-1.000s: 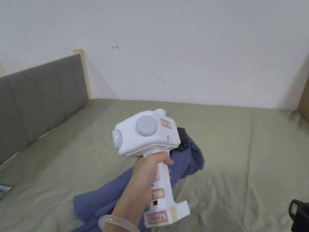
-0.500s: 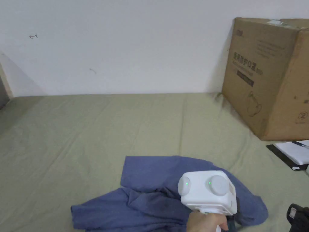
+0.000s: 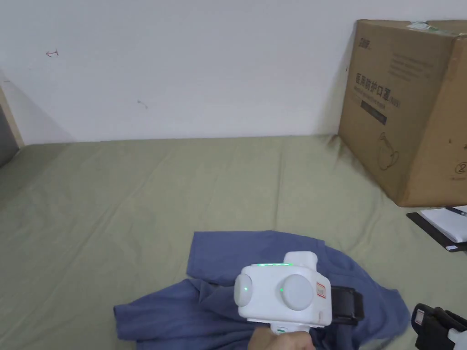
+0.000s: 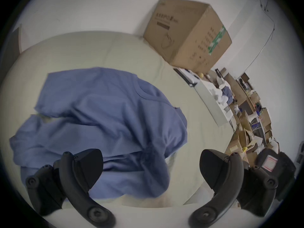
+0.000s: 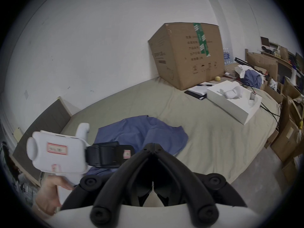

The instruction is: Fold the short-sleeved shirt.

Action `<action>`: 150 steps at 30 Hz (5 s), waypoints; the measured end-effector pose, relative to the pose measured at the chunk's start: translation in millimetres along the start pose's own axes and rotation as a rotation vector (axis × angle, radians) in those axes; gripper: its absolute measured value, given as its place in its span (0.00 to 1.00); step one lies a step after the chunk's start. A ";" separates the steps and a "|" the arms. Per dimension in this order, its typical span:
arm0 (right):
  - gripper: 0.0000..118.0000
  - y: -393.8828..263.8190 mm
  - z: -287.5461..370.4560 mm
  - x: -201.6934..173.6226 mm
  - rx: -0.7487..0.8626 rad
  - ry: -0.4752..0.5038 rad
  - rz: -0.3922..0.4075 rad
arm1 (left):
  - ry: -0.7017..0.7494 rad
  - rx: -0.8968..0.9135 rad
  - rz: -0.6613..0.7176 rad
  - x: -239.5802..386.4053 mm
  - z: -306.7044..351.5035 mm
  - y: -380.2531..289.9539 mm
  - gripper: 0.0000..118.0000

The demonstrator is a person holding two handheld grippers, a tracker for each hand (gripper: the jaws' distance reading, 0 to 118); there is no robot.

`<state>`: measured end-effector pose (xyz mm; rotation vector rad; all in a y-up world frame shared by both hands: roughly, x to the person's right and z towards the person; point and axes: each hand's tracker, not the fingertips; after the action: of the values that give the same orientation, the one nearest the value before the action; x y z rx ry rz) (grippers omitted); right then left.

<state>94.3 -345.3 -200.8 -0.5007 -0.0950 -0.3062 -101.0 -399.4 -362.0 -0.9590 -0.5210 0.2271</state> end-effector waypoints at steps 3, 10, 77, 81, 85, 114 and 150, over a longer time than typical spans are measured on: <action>0.00 -2.2 -1.7 -20.1 -0.017 0.050 0.045 | -0.003 0.008 0.077 -32.8 38.2 -6.3 0.71; 0.00 -17.2 -18.8 -67.3 -0.078 0.147 0.114 | 0.270 0.086 0.178 -122.2 97.5 -64.2 0.00; 0.75 47.9 -472.3 -155.0 -0.680 0.210 0.693 | 0.458 0.044 0.213 -231.4 105.6 -3.6 0.03; 0.52 56.4 -458.6 -152.9 -0.652 0.217 0.692 | 0.465 0.041 0.192 -229.3 106.1 -1.4 0.03; 0.03 55.4 -454.6 -158.5 -0.613 0.142 0.719 | 0.469 0.056 0.184 -224.7 114.6 0.4 0.03; 0.03 301.2 -91.7 -78.1 -0.017 0.282 0.327 | 0.763 0.487 0.026 -169.0 312.9 75.8 0.03; 0.03 539.2 -89.7 -197.5 0.245 0.270 0.185 | 0.809 0.827 -0.055 -169.1 439.2 401.6 0.03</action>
<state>76.0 112.6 -558.3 -0.2198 0.1742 -0.1756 -456.0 73.4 -544.3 -0.1684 0.2968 -0.0186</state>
